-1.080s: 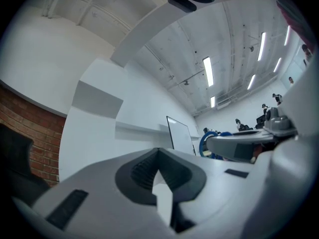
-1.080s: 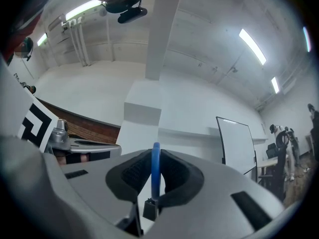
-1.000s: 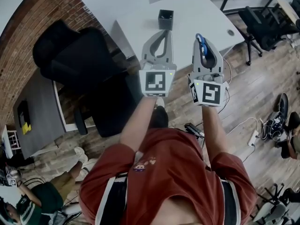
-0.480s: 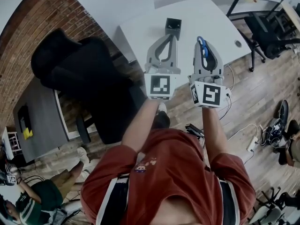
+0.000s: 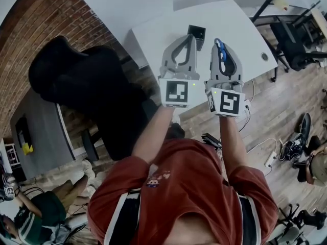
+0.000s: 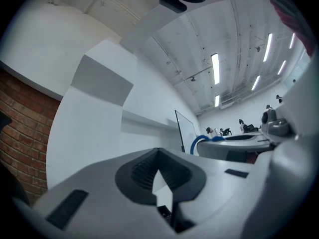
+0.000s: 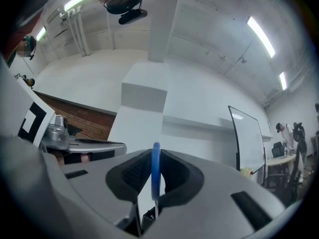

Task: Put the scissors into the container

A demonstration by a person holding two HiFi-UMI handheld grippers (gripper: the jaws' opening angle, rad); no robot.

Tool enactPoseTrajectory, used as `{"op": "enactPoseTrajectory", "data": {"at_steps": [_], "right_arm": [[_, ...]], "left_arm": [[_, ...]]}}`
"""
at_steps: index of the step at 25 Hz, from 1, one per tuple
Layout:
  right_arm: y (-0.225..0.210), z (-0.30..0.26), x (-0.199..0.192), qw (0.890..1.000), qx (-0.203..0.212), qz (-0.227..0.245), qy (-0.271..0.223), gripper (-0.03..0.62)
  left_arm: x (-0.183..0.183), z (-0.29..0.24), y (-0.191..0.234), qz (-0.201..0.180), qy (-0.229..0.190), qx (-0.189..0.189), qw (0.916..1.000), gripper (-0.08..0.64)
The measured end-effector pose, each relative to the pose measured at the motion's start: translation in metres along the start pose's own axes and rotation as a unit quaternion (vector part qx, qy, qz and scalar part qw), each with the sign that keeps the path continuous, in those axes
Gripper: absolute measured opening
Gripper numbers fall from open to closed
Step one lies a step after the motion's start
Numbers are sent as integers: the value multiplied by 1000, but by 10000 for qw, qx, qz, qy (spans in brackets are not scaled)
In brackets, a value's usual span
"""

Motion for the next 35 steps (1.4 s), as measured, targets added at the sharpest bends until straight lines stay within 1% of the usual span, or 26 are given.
{"op": "enactPoseTrajectory", "data": {"at_steps": [4, 6, 11, 16, 22, 28, 32, 35], "right_arm": [[0, -20, -5, 10000, 12, 27, 0, 54], [0, -30, -7, 10000, 10, 20, 14, 54], [3, -48, -15, 9999, -1, 95, 94, 55], [-1, -60, -23, 9999, -46, 67, 122, 55], [-20, -75, -33, 9999, -66, -47, 68, 55], [-48, -101, -46, 9997, 110, -194, 47, 54], [-62, -116, -56, 9993, 209, -279, 96, 55], [-72, -124, -64, 9989, 277, -355, 151, 54]], "left_arm": [[-6, -15, 13, -41, -2, 32, 10000, 12], [-10, -21, 19, 33, -23, 55, 10000, 12], [-20, -32, 37, -21, 60, 65, 10000, 12], [-31, -46, 42, 138, 27, 4, 9999, 12], [-39, -67, 41, 95, 77, 26, 9999, 12], [-43, -103, 34, -59, 142, 138, 9998, 12], [-51, -121, 33, 34, 170, 248, 9995, 12], [-57, -131, 32, -66, 264, 284, 9992, 12]]}}
Point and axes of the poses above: the fingertips, and each gripper's own axes: z backward along the fingers, y to its left, x out of its top, the point moved 10 cm from there along z, backward along the fingers, and after that the axes turned 2 degrees about -z, right-handed, at the moved point
